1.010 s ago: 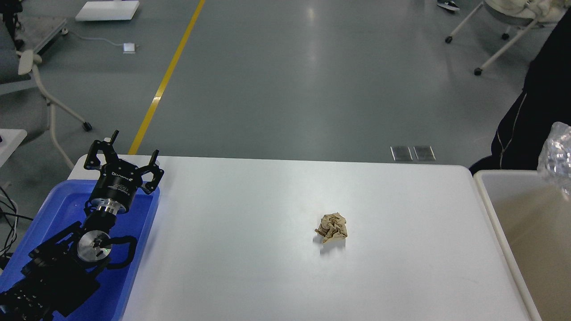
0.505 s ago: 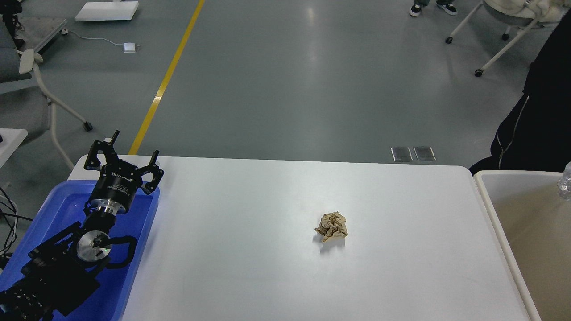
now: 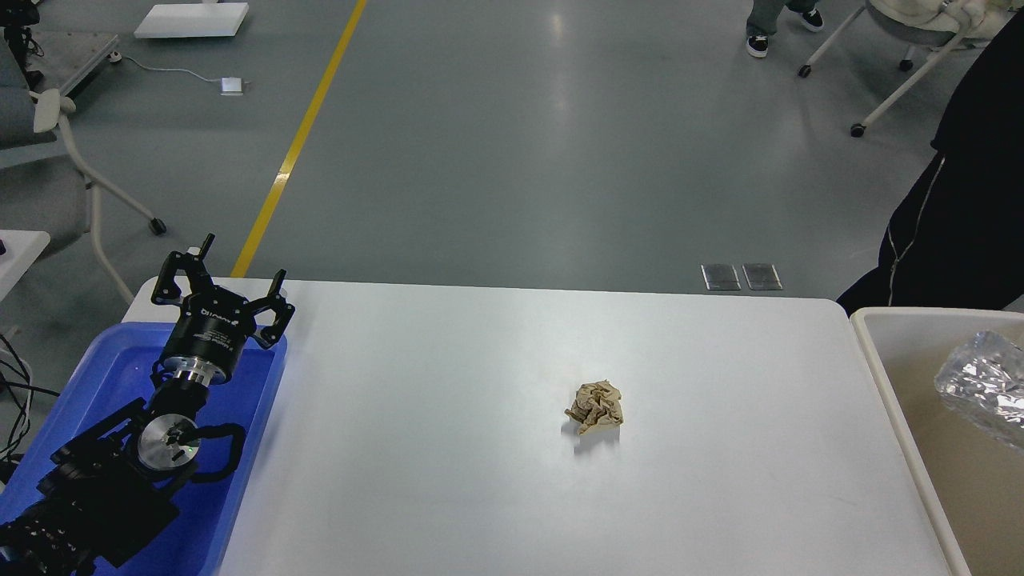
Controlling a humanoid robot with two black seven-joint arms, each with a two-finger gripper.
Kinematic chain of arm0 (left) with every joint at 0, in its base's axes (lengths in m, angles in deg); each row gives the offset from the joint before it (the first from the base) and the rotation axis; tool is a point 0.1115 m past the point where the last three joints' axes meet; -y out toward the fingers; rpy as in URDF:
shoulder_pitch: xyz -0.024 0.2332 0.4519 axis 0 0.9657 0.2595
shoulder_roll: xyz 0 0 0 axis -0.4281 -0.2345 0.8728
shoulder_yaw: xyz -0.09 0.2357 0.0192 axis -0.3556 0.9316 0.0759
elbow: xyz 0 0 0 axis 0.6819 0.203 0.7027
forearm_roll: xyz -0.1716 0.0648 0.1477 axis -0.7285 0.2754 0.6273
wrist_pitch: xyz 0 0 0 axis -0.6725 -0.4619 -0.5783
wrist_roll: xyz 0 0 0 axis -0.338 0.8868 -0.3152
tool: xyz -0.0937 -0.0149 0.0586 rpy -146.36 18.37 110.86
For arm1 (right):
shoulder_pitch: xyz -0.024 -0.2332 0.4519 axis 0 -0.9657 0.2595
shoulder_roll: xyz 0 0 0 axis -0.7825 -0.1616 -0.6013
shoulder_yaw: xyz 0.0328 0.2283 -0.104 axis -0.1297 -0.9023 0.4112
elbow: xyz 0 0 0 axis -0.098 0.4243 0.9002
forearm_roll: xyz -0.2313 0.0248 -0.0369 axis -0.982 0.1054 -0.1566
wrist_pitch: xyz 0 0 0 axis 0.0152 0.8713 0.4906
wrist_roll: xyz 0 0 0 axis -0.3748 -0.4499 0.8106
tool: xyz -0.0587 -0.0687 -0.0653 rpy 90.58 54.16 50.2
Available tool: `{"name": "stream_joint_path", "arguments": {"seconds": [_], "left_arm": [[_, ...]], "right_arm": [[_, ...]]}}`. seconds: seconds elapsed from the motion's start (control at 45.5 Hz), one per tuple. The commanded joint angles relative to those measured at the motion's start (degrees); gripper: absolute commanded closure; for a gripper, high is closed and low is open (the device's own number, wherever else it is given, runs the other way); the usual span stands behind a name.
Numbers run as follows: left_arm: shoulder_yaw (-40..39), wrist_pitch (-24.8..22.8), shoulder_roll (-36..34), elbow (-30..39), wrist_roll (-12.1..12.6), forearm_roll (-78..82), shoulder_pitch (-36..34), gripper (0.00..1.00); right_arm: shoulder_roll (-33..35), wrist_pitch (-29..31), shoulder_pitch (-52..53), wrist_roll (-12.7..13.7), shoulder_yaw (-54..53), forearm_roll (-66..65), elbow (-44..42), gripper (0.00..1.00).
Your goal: Tidy desktop
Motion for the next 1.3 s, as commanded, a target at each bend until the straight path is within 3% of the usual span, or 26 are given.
{"name": "stream_joint_path", "arguments": {"seconds": [0.0,0.307,0.329,0.373,0.505,0.593,0.834,1.032,1.098,1.23,1.273], "left_arm": [[0.0,0.0,0.0,0.0,0.0,0.0,0.0,0.00],[0.0,0.0,0.0,0.0,0.0,0.0,0.0,0.00],[0.0,0.0,0.0,0.0,-0.1,0.0,0.0,0.00],[0.0,0.0,0.0,0.0,0.0,0.0,0.0,0.00],[0.0,0.0,0.0,0.0,0.0,0.0,0.0,0.00],[0.0,0.0,0.0,0.0,0.0,0.0,0.0,0.00],[0.0,0.0,0.0,0.0,0.0,0.0,0.0,0.00],[0.0,0.0,0.0,0.0,0.0,0.0,0.0,0.00],[0.0,0.0,0.0,0.0,0.0,0.0,0.0,0.00],[0.0,0.0,0.0,0.0,0.0,0.0,0.0,0.00],[0.0,0.0,0.0,0.0,0.0,0.0,0.0,0.00]], "right_arm": [[-4.2,-2.3,-3.0,1.0,-1.7,0.8,-0.3,1.00],[-4.1,-2.7,-3.1,0.9,-2.1,0.8,-0.3,1.00],[-4.1,-3.1,-3.1,0.9,-2.1,0.8,-0.3,0.95],[-4.1,-4.3,-3.1,0.9,-2.1,0.8,-0.3,0.72],[-4.1,-10.8,-3.2,0.8,-2.0,0.8,-0.2,0.21],[-4.2,-14.0,-3.0,0.7,-2.1,0.8,0.0,0.02],[-3.5,-13.6,-0.1,0.8,-3.7,1.1,0.2,0.01],[-0.9,-13.7,6.9,-0.2,-12.8,1.1,0.9,0.00],[0.4,-13.5,10.0,-2.3,-16.0,1.1,2.1,0.00],[3.1,-13.2,14.5,-10.3,-24.3,1.2,6.0,0.00],[3.2,-13.3,15.5,-11.2,-27.6,1.2,7.6,0.00]]}}
